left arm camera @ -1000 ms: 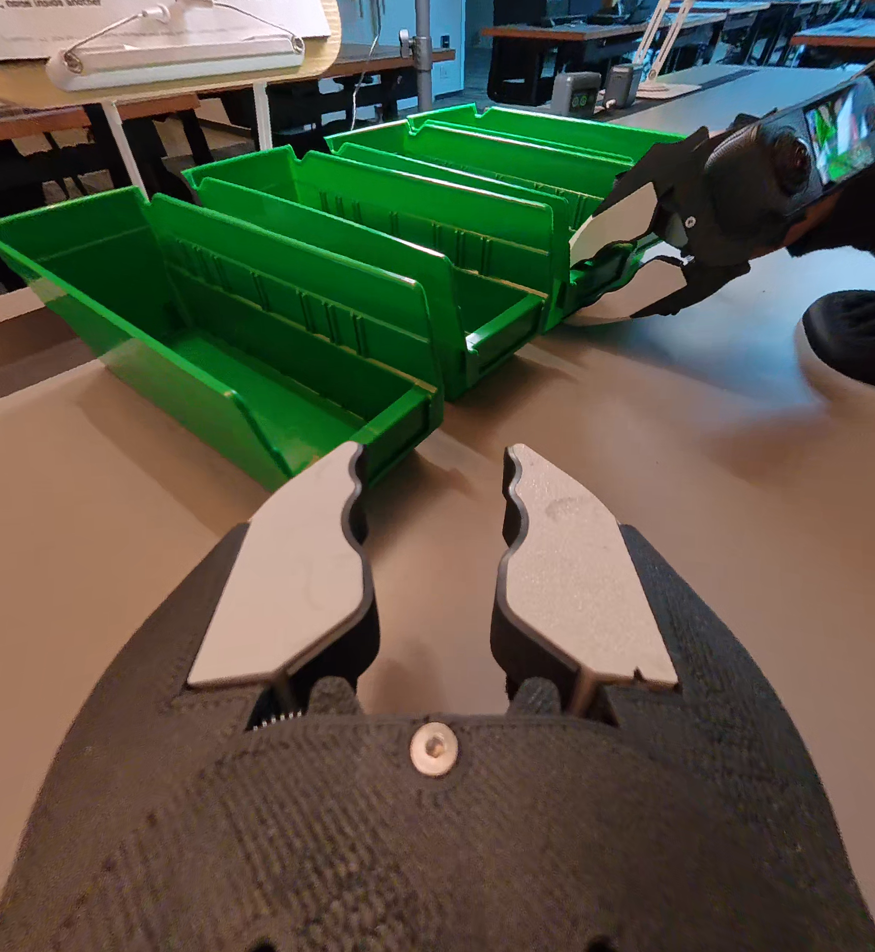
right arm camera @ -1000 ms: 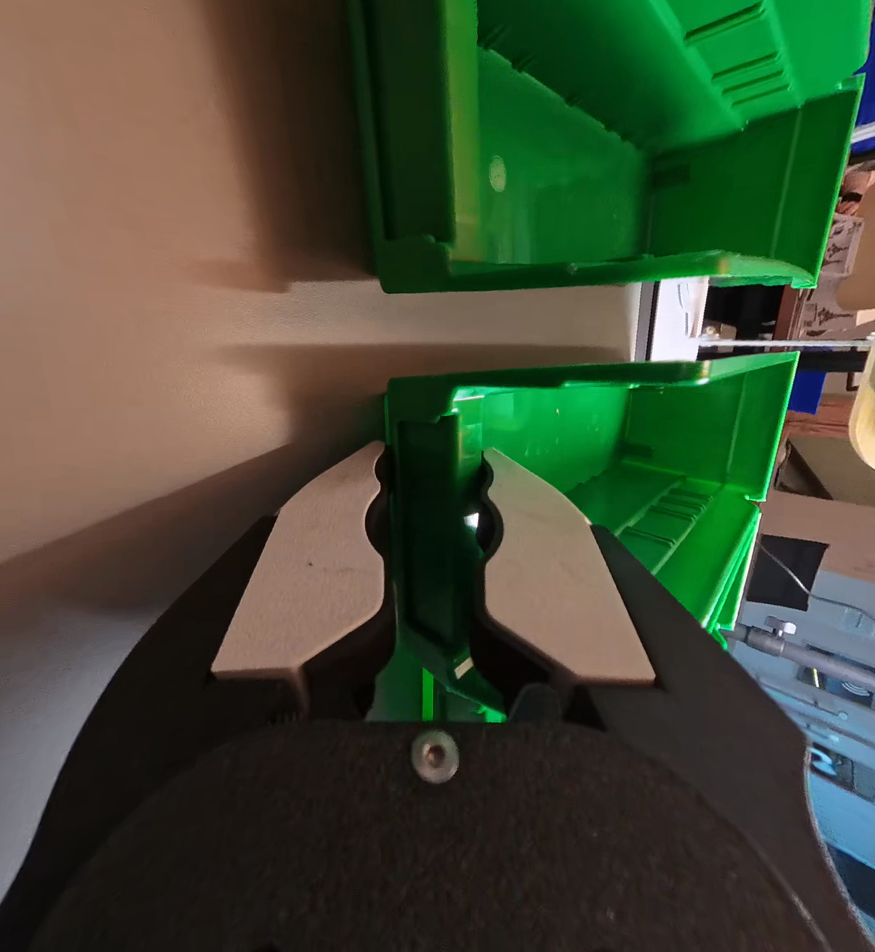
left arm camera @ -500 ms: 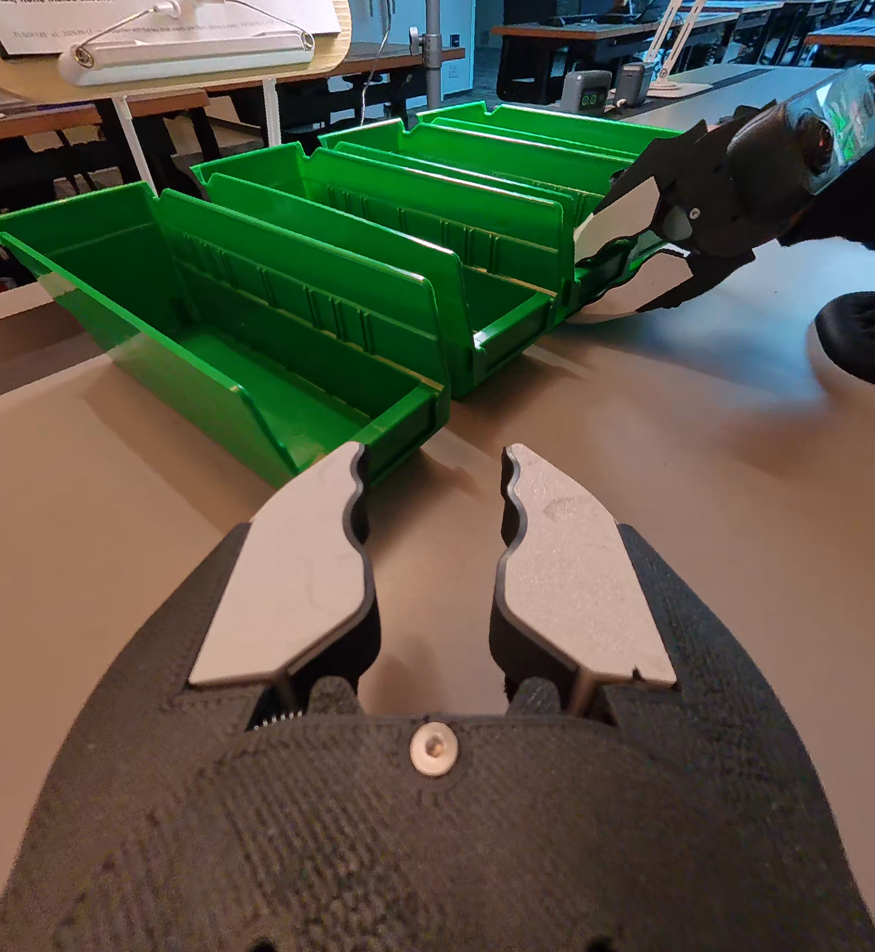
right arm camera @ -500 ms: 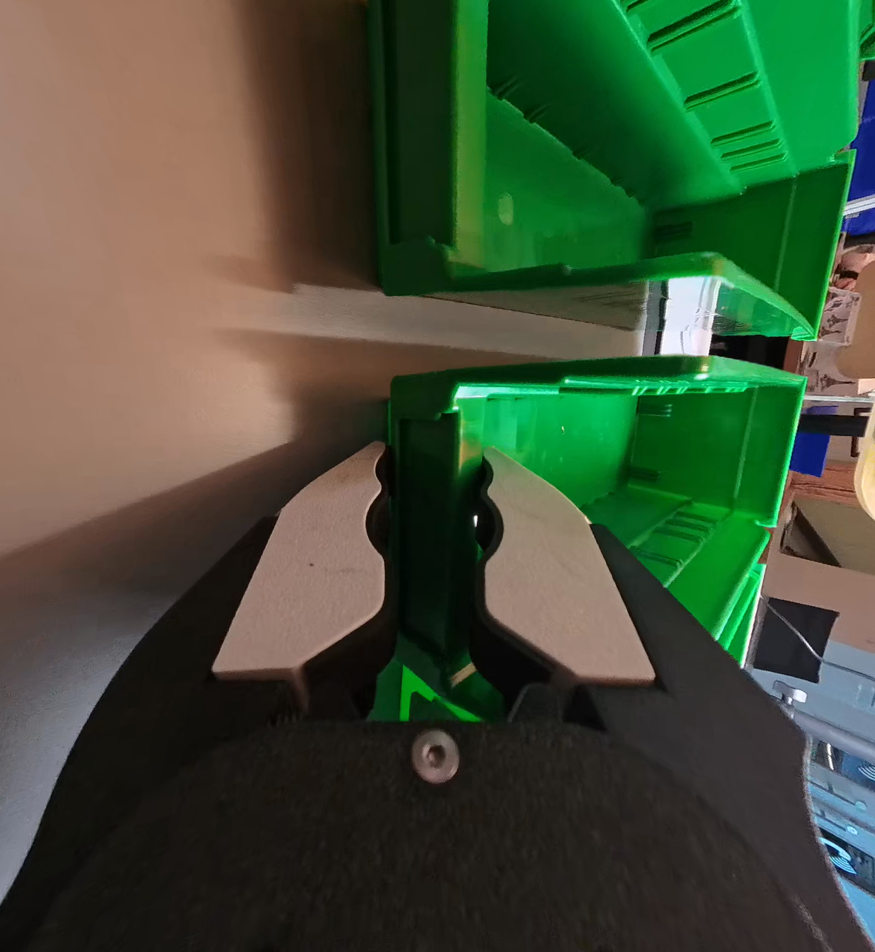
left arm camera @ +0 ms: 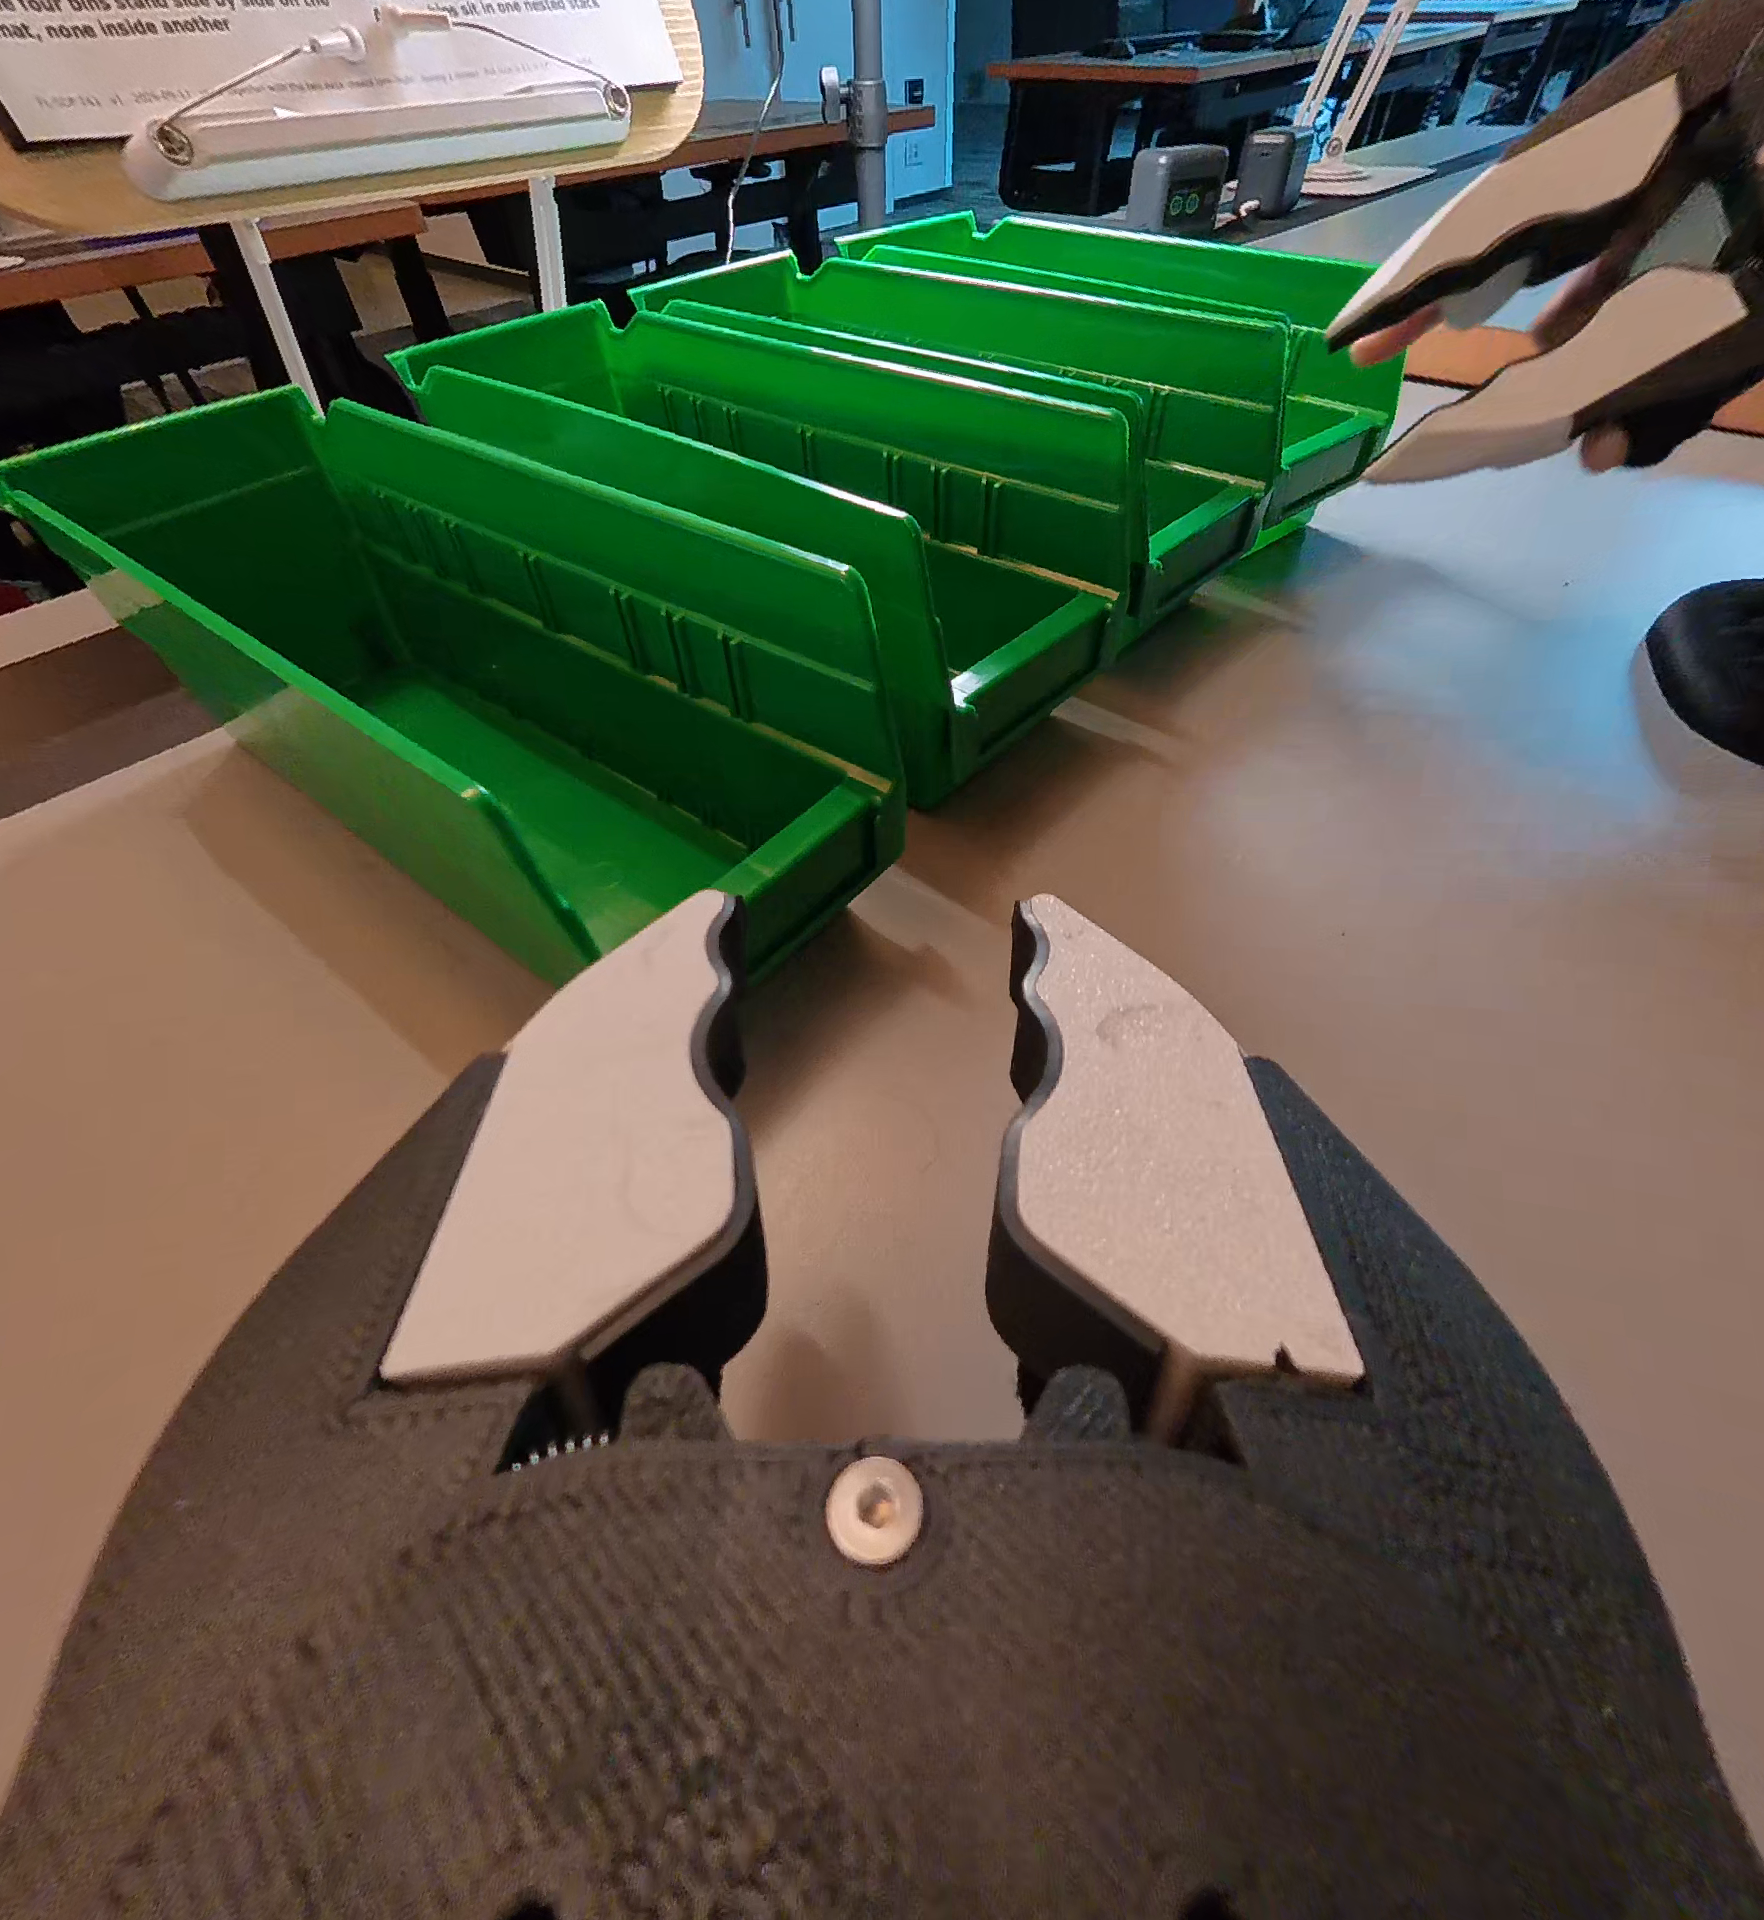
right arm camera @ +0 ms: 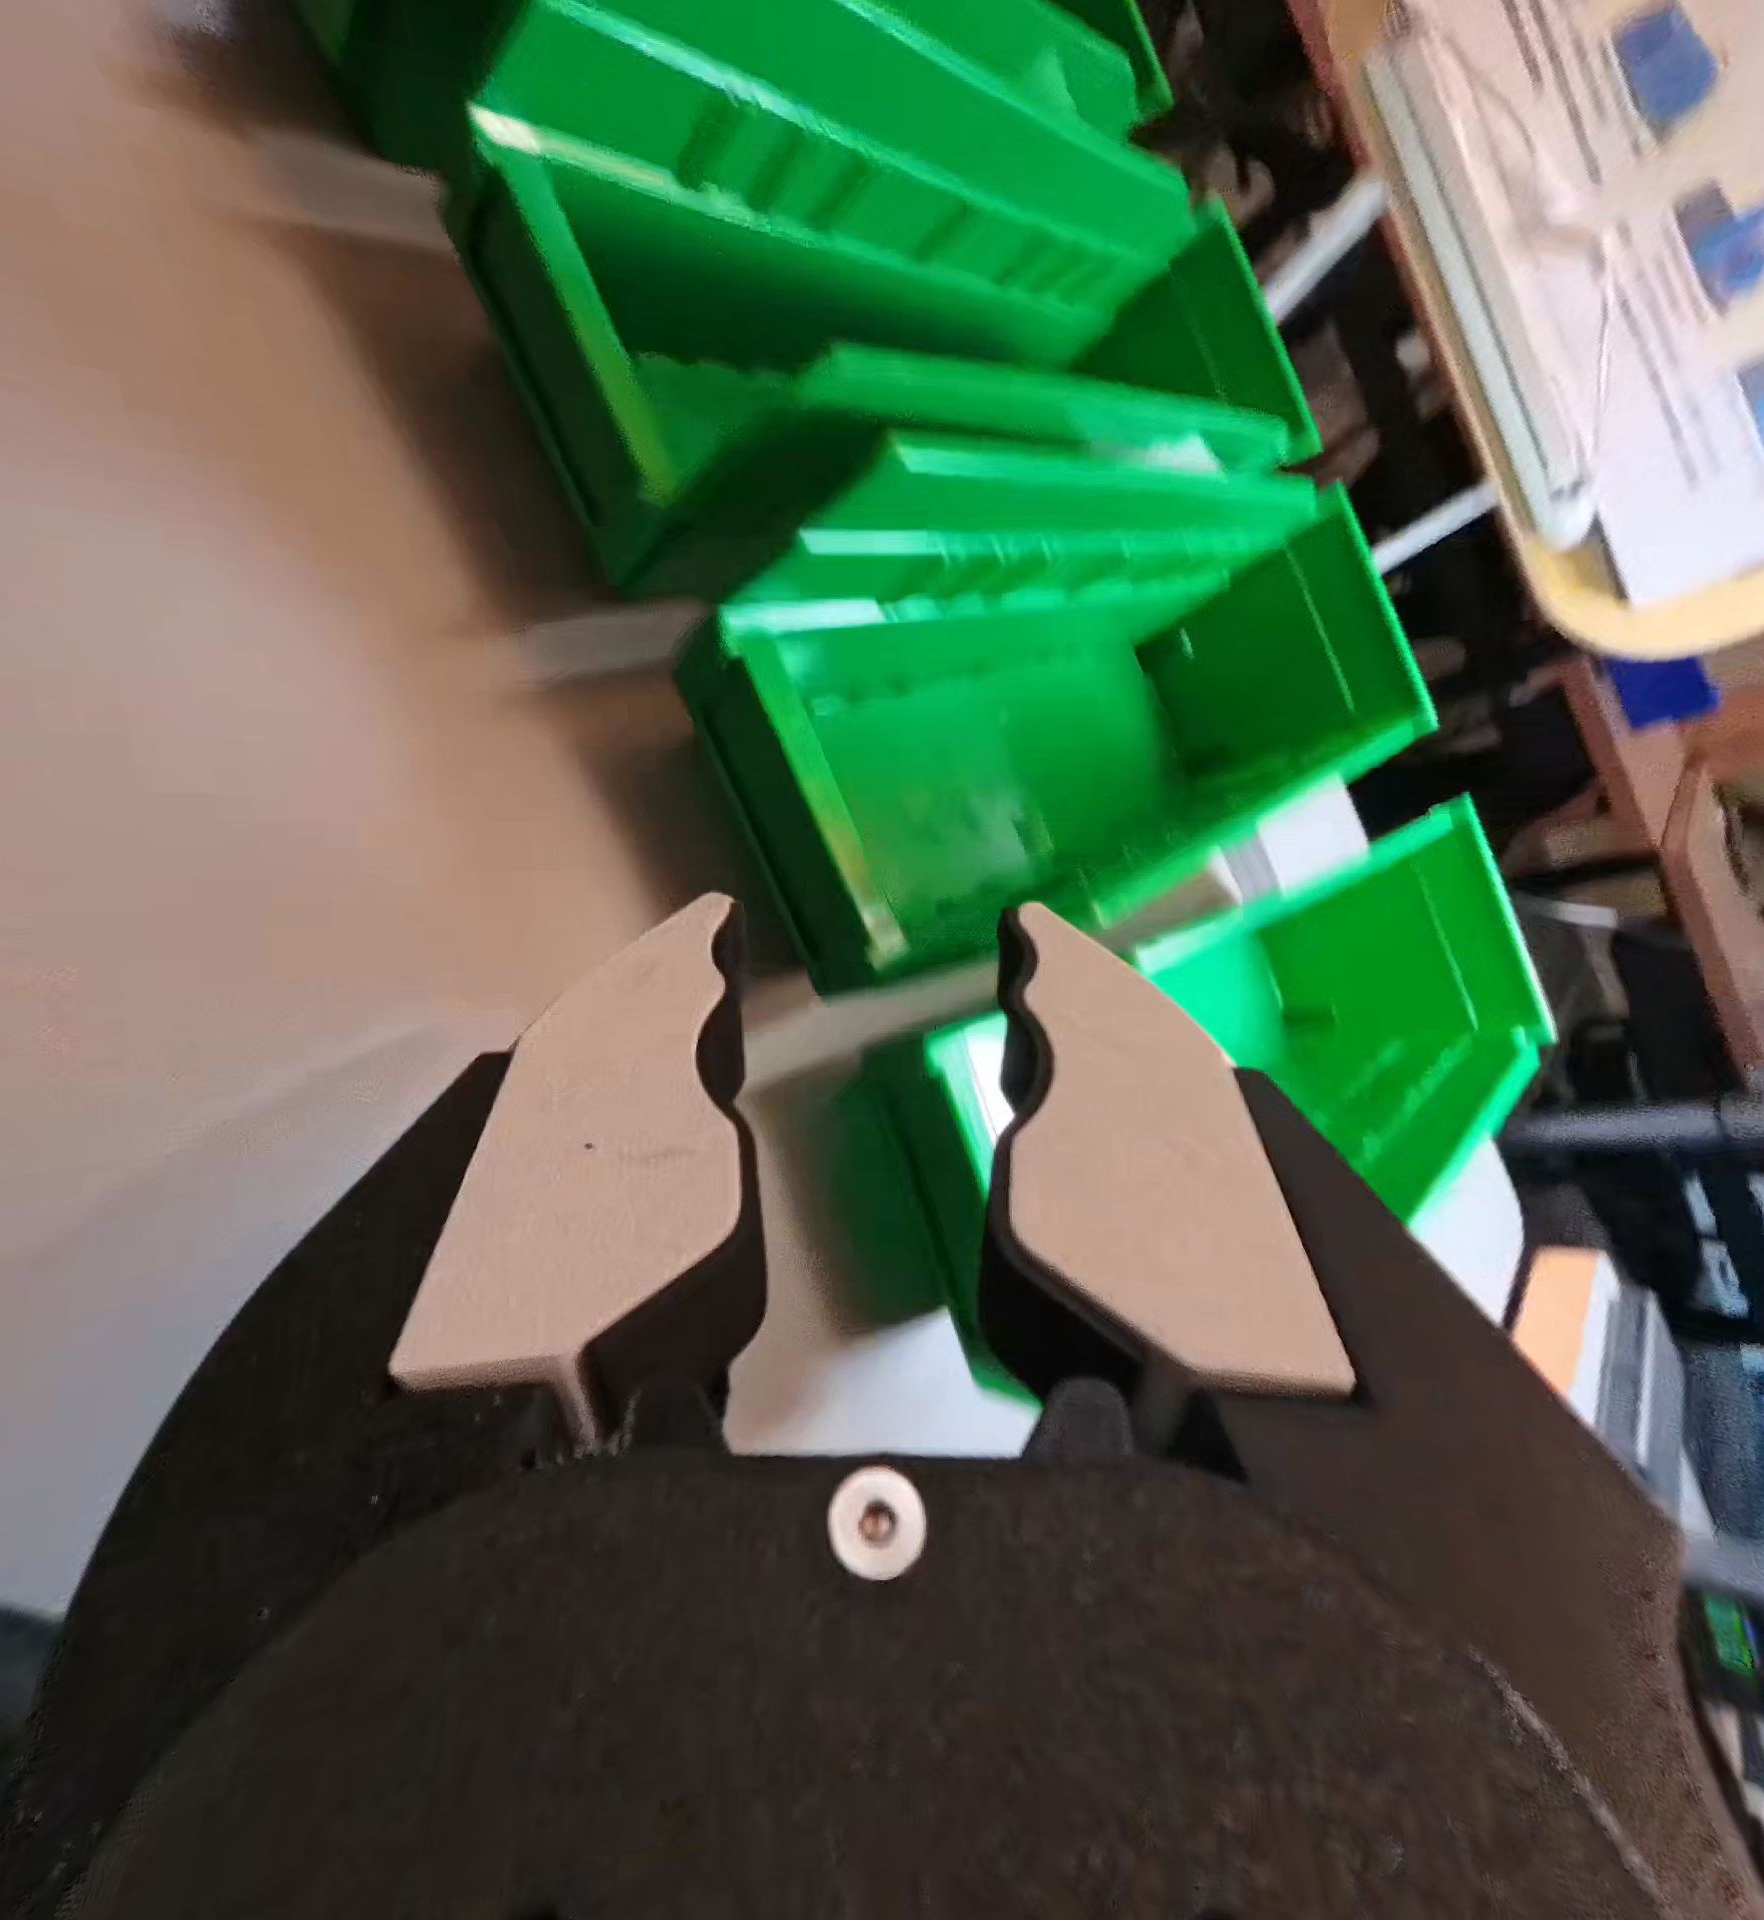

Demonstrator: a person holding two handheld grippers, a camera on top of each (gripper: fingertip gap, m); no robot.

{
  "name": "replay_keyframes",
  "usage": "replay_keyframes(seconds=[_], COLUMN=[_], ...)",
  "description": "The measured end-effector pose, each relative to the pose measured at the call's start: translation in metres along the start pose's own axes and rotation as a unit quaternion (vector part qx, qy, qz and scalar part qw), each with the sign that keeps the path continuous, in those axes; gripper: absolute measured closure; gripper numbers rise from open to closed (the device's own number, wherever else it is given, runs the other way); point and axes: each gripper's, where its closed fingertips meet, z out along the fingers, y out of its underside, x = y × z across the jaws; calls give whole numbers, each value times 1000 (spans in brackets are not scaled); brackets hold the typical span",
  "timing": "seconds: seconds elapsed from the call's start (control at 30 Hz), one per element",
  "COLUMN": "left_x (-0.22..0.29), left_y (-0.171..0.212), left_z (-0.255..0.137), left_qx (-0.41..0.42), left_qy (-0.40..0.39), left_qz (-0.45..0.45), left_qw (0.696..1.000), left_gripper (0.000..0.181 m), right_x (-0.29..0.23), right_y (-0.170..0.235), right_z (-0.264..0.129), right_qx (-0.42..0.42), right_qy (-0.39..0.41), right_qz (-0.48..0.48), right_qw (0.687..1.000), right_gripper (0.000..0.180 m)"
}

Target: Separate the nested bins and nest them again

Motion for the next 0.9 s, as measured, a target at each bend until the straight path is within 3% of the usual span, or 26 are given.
replay_keyframes(seconds=[0.23, 0.37, 0.47, 0.9], left_x=[1, 0, 0, 2], left_y=[-2, -2, -1, -1], left_z=[0, -1, 1, 0], left_qx=[4, 5, 1, 2], left_qy=[-10, -16, -14, -18], left_qz=[15, 21, 20, 29], left_qw=[1000, 1000, 1000, 999], left_gripper=[132, 132, 132, 132], right_x=[15, 24, 32, 38], right_y=[85, 97, 105, 108], right_z=[8, 23, 24, 29], right_qx=[-146, -174, -187, -171], right_qy=[23, 48, 55, 42], right_qz=[-53, -117, -155, -148], right_qw=[988, 977, 968, 973], right_gripper=[131, 146, 148, 147])
